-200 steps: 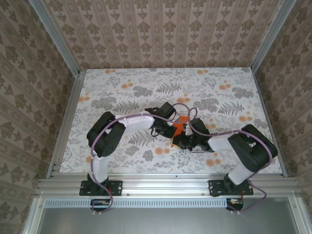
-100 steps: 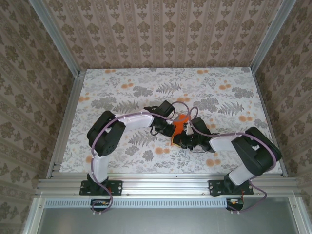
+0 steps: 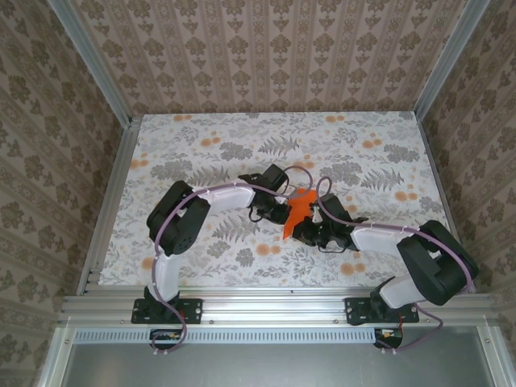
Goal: Fold a paper plane with a square sheet of paper (pick it up from the middle)
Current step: Third fold the triangle at the center of the table.
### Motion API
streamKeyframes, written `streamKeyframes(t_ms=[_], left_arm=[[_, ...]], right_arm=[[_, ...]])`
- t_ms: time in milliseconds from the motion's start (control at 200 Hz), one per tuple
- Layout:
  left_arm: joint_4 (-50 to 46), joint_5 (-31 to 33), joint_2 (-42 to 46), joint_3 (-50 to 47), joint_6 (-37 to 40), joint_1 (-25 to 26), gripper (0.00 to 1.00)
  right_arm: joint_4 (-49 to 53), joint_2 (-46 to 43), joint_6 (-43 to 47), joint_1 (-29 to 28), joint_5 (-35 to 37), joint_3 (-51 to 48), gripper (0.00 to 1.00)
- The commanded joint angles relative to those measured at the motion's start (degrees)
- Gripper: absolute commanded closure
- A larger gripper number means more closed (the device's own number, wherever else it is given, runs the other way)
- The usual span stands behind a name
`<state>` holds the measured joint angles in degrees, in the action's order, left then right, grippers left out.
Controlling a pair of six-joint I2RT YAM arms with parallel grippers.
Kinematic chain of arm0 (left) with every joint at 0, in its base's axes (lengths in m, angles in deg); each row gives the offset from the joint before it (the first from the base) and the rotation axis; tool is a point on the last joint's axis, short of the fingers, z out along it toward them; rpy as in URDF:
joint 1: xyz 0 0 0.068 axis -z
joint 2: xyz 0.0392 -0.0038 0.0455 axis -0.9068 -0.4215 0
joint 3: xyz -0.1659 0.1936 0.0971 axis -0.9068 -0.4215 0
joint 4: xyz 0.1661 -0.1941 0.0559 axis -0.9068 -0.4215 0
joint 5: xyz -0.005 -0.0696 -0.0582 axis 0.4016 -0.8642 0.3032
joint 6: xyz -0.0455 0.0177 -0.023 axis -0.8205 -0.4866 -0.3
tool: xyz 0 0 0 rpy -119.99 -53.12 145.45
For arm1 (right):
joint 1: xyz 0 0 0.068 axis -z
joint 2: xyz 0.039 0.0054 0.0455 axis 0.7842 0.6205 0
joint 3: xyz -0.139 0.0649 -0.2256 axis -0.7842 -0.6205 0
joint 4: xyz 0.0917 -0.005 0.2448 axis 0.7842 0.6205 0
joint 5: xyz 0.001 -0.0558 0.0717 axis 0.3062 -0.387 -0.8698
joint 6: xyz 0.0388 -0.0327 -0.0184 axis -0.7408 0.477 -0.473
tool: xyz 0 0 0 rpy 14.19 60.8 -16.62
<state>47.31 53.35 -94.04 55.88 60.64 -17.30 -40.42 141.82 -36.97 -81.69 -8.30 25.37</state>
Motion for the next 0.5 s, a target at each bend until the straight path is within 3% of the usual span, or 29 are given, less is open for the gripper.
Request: streamKeyframes(t_ms=[0, 230, 495], left_arm=[[-1.0, -1.2, -1.0, 2.0, 1.7, -0.5, 1.00], [-1.4, -1.8, 0.1, 2.2, 1.0, -0.7, 0.98], [1.3, -4.5, 2.8, 0.1, -1.6, -1.1, 0.86]], right_arm=[[-1.9, 2.0, 0.2, 0.0, -1.9, 2.8, 0.90], [5.6, -0.6, 3.0, 2.4, 3.4, 4.5, 0.83], [11.0, 2.0, 10.1, 10.7, 0.3, 9.9, 0.79]])
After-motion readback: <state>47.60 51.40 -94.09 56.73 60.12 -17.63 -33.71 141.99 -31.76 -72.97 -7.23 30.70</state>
